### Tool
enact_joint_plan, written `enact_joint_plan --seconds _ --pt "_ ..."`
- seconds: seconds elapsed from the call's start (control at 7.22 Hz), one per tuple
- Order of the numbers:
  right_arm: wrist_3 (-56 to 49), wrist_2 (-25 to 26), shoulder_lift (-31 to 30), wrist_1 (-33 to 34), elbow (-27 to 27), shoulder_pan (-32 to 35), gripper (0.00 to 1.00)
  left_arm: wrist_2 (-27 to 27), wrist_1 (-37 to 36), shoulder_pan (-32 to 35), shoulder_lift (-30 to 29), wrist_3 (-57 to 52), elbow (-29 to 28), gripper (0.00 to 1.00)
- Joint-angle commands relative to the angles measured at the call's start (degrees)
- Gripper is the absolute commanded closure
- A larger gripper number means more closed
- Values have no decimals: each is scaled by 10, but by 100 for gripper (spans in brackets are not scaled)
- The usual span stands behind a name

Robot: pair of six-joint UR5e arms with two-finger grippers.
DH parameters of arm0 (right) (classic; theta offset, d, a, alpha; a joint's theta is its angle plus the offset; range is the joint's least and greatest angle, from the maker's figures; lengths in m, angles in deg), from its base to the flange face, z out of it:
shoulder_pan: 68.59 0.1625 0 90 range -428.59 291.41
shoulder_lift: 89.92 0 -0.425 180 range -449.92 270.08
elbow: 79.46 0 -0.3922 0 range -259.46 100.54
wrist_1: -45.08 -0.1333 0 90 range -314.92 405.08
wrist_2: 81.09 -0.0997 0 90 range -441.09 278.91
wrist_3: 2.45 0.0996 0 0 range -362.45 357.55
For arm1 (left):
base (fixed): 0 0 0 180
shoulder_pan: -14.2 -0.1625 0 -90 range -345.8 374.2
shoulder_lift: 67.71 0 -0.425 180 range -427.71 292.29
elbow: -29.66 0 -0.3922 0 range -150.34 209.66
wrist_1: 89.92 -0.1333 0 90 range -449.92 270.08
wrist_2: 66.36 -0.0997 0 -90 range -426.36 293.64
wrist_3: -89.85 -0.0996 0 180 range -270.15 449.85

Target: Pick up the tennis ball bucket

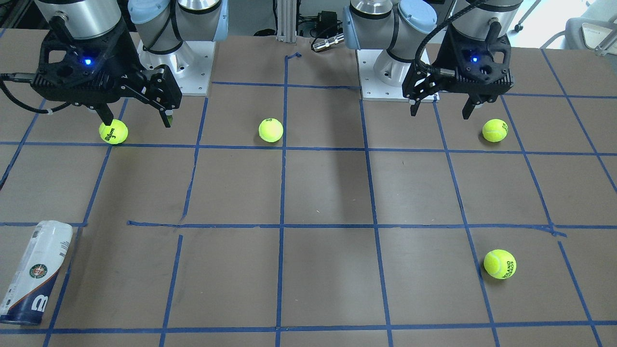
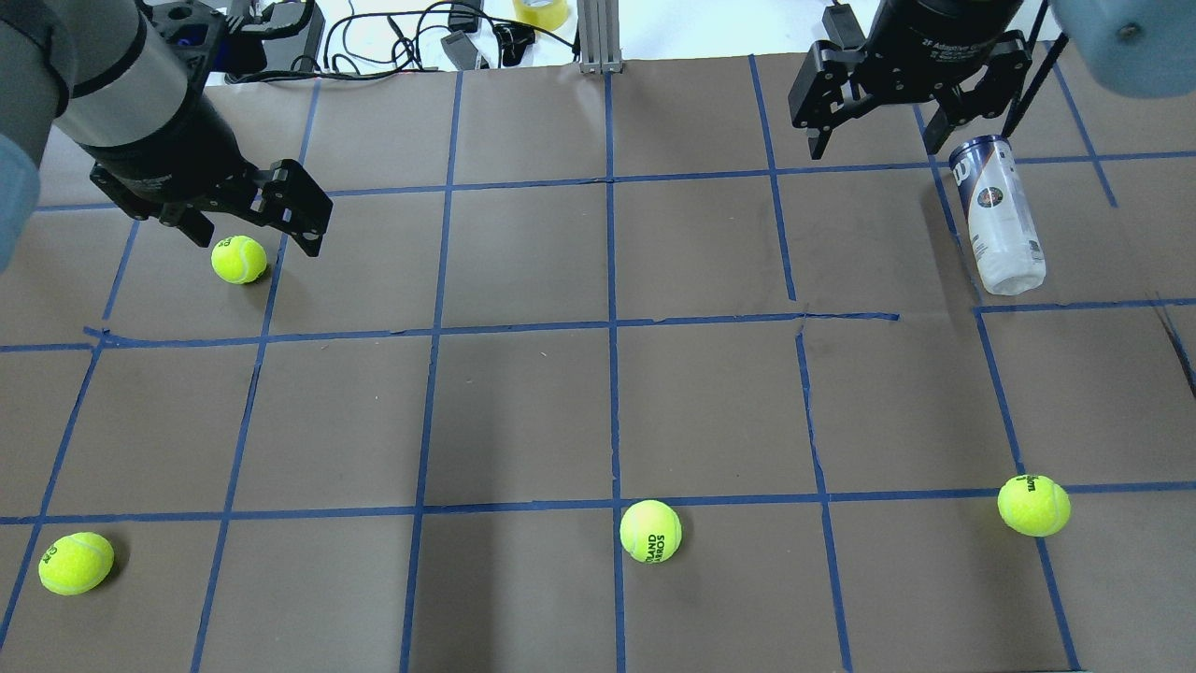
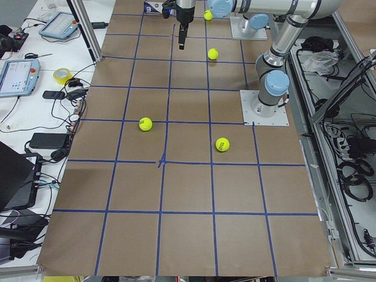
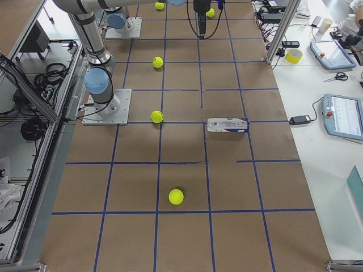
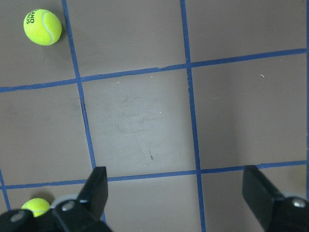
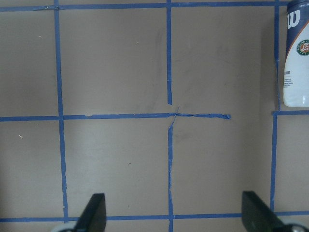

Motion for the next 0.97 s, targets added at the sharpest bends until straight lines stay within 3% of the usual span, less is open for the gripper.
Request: enact_joint_plan --seconds 0.0,0.83 --pt "1 -1 0 0 0 0 0 21 -10 1 -5 16 1 0" --pt "0 -1 2 -1 0 0 0 40 -18 -2 1 22 6 0"
